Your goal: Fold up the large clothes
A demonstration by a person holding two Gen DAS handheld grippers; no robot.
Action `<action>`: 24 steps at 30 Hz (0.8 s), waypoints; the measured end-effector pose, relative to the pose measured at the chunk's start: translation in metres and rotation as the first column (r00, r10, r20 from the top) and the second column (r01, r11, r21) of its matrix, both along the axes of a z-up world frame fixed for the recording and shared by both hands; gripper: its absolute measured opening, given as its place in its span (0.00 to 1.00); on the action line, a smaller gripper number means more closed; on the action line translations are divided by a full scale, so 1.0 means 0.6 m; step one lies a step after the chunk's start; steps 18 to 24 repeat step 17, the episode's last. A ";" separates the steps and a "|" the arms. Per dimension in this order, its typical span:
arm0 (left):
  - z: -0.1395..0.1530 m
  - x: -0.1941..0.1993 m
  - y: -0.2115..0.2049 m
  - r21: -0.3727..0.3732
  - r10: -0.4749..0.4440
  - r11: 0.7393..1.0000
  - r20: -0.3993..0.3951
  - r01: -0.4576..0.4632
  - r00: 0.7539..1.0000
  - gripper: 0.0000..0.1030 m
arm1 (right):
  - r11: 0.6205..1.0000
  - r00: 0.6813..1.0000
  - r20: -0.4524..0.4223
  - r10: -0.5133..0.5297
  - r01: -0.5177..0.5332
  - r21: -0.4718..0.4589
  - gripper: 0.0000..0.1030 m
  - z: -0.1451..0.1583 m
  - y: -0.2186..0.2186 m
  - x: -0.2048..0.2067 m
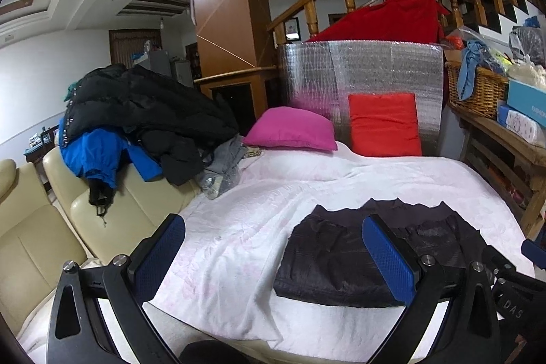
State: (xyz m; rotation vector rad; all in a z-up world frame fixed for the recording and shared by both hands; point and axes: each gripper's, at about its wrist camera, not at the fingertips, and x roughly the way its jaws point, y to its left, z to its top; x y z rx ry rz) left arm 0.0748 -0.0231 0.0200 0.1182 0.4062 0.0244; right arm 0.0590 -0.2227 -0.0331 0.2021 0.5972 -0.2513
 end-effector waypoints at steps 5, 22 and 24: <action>-0.011 0.021 -0.012 0.004 -0.021 1.000 -0.020 0.021 1.000 1.00 | 1.000 0.999 -0.030 -0.011 0.011 -0.006 0.80 -0.017 -0.004 0.026; -0.041 0.112 -0.014 -0.051 -0.084 0.995 -0.074 0.080 0.994 1.00 | 0.998 0.996 -0.065 -0.054 0.052 -0.019 0.80 -0.041 -0.041 0.083; -0.041 0.112 -0.014 -0.051 -0.084 0.995 -0.074 0.080 0.994 1.00 | 0.998 0.996 -0.065 -0.054 0.052 -0.019 0.80 -0.041 -0.041 0.083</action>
